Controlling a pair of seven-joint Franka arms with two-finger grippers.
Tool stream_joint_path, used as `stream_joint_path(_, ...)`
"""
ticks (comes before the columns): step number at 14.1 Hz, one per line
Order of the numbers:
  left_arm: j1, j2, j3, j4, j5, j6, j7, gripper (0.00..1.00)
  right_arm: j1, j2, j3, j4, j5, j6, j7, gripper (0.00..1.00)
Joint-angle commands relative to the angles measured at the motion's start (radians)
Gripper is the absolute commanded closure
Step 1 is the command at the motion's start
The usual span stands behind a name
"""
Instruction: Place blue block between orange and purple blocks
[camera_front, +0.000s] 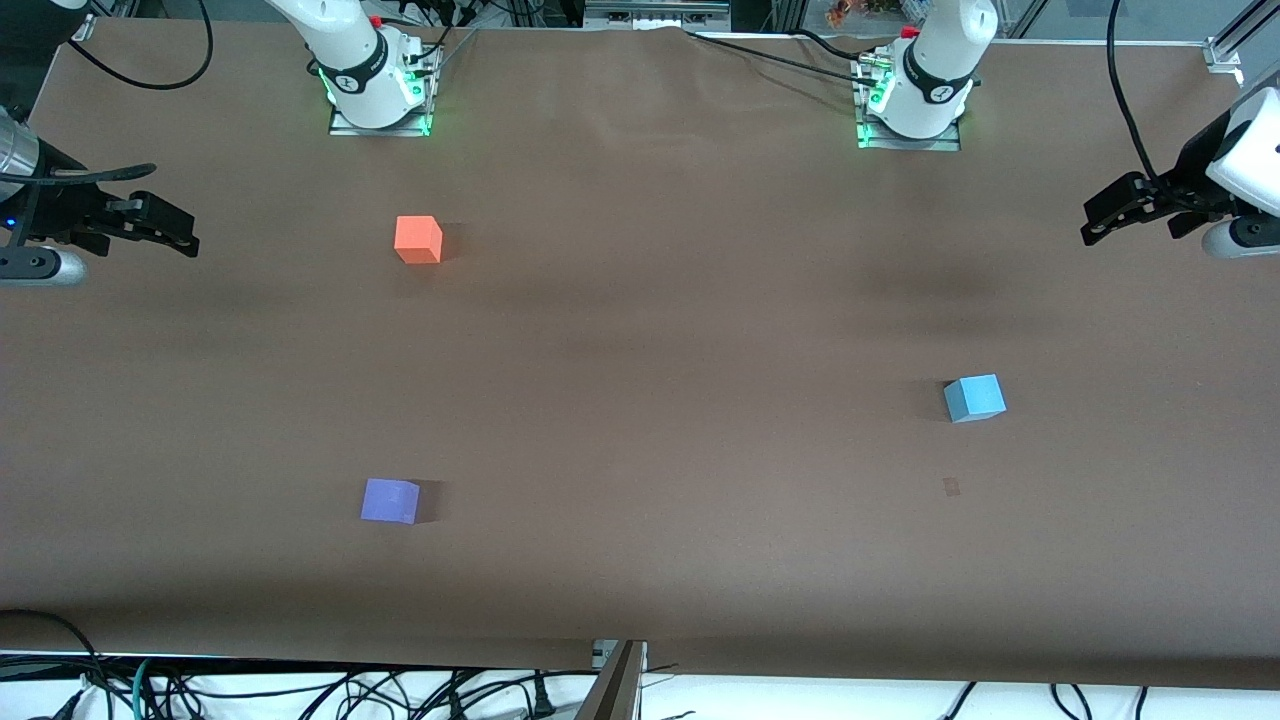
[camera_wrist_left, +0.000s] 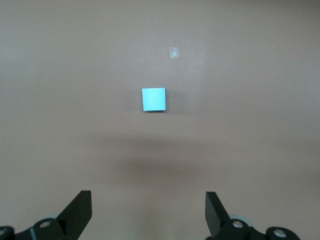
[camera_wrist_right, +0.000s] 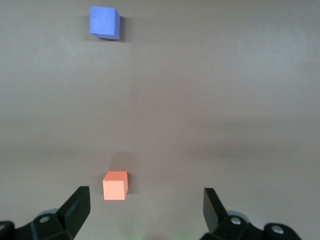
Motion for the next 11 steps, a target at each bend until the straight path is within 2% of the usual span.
stream_joint_path(1,0.009,-0.01,-0.008,0.013,-0.017,-0.026,-0.006,0.0,-0.012,0.012,0.003,0.028,0.021,-0.007,-0.02,0.0)
stream_joint_path(11,0.0,-0.008,-0.009,0.02,-0.016,-0.027,-0.006,0.0,-0.013,0.014,0.003,0.028,0.021,-0.007,-0.02,0.0)
